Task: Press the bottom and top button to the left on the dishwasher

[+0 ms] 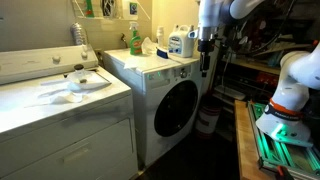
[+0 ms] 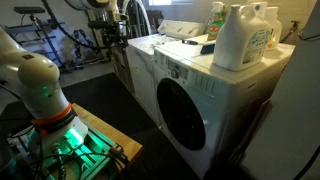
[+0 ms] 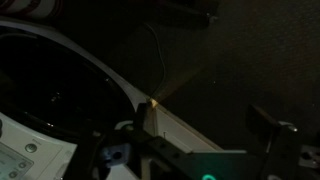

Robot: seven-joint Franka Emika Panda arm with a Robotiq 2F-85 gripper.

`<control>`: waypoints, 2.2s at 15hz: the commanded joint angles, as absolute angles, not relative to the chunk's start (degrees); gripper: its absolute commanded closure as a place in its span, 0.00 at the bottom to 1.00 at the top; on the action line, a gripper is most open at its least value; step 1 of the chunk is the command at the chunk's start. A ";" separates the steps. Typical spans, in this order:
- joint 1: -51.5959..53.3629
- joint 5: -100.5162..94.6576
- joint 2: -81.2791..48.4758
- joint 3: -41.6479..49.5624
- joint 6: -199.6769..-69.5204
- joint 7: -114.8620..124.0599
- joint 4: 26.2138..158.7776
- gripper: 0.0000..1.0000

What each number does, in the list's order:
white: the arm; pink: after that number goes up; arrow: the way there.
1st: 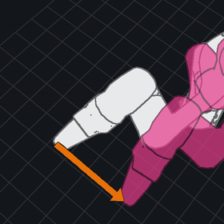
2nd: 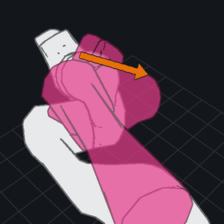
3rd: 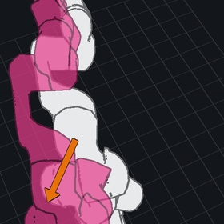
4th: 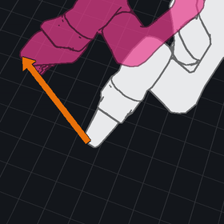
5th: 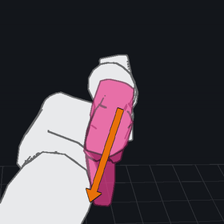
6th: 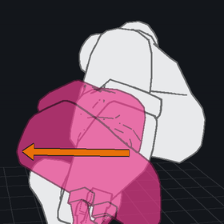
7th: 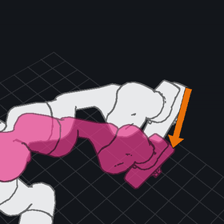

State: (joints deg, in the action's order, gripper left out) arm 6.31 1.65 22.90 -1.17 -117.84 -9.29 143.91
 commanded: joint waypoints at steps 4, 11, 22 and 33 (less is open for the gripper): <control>6.04 1.76 22.89 -1.44 -117.74 -9.36 143.83 0.00; 6.04 1.76 22.89 -1.44 -117.74 -9.36 143.83 0.00; 4.94 0.26 22.07 -1.21 -119.65 -8.65 143.21 0.00; -6.04 -5.78 13.25 1.99 -132.10 6.96 142.39 0.00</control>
